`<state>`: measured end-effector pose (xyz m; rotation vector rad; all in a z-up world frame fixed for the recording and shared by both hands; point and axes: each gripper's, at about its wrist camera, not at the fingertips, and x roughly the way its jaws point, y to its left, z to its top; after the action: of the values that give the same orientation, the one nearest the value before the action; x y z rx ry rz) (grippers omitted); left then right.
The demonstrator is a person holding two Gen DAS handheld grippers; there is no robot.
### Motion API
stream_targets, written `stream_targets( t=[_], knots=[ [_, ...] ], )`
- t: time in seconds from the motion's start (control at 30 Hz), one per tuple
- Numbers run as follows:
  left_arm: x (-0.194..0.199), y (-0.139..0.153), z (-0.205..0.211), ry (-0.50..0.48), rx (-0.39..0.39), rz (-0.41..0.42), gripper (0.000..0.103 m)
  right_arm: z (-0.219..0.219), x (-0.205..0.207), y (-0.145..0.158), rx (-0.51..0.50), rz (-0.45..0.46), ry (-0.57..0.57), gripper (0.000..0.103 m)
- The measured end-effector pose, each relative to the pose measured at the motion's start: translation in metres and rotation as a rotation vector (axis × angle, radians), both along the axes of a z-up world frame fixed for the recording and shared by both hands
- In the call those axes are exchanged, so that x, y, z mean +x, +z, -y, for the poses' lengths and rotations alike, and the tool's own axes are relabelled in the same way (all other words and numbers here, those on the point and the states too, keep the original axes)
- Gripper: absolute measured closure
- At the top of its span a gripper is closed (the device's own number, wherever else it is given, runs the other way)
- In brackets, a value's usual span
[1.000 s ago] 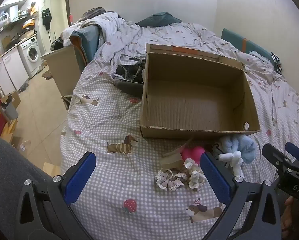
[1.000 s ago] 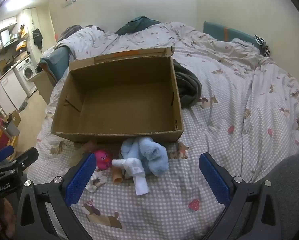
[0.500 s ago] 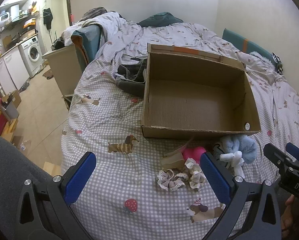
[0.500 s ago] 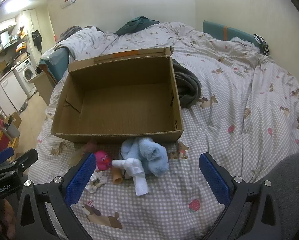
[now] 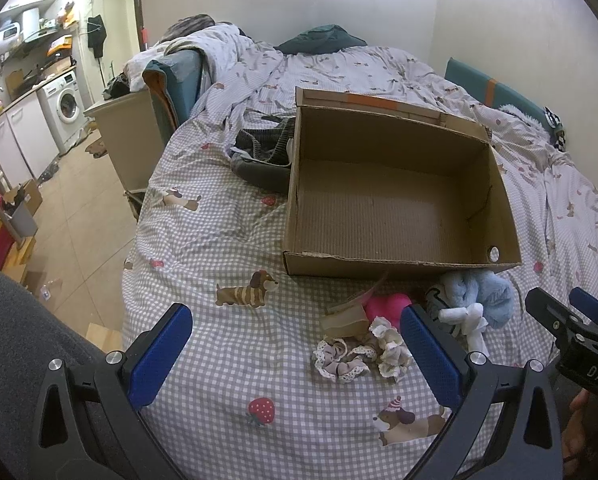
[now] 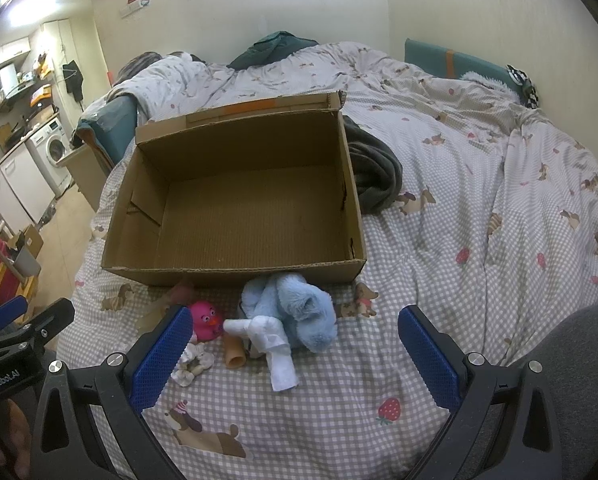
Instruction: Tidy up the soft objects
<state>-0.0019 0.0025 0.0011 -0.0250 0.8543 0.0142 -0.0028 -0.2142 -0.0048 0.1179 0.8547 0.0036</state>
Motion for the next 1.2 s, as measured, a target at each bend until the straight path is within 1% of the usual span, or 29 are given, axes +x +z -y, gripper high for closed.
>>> stream_targets(
  t=[1.2],
  knots=[
    [0.001, -0.0021, -0.0008, 0.006, -0.008, 0.003, 0.0, 0.0002, 0.0007, -0.0016, 0.001, -0.003, 0.003, 0.0]
  ],
)
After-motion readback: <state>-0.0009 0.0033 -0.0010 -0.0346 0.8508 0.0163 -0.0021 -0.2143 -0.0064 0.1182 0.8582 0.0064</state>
